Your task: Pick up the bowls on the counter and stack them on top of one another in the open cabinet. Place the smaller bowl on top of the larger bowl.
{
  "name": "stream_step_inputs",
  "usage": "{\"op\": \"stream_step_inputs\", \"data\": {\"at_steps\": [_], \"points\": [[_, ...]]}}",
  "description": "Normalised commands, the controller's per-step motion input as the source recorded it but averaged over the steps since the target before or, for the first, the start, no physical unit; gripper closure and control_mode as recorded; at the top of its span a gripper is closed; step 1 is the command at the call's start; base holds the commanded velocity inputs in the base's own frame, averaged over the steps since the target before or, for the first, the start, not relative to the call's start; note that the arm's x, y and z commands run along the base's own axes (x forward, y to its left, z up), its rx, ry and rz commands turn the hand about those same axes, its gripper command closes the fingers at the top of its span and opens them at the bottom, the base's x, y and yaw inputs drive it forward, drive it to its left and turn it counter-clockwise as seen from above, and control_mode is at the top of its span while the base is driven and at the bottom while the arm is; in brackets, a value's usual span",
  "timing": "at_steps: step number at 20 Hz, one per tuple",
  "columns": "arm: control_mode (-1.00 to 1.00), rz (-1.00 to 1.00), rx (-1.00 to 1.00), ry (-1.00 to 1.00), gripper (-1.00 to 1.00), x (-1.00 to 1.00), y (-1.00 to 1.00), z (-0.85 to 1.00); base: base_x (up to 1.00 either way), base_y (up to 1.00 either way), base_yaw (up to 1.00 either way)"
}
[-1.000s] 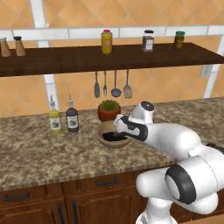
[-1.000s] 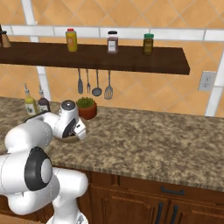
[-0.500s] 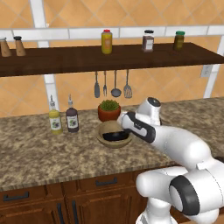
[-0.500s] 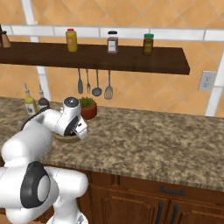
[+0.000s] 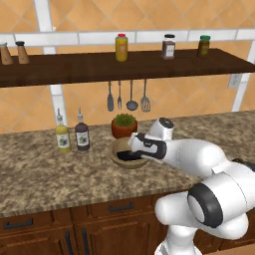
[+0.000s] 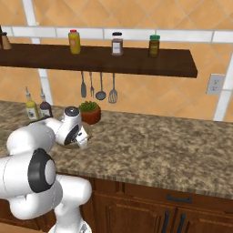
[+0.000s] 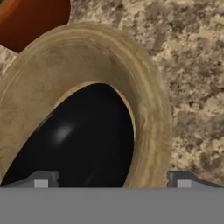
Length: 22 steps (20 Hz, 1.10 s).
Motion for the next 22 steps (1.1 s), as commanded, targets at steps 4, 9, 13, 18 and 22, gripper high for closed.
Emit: {"op": "stream_step_inputs", "data": {"at_steps": [4,9,13,18,22], "points": [[-1.0,-0.06,0.02,0.0,-1.0,-0.14,0.31,-0.26,0.0,0.0,0.0],[-1.0,-0.07,0.03,0.0,-1.0,-0.02,0.18,-0.32,0.0,0.0,0.0],[-1.0,-0.08,0.03,0.0,-1.0,0.06,0.0,-0.36,0.0,0.0,0.0],[-1.0,-0.03,0.02,0.01,1.0,0.05,-0.03,-0.1,0.0,0.0,0.0],[-1.0,0.0,0.01,0.0,1.0,-0.11,-0.05,0.27,0.0,0.0,0.0]]}}
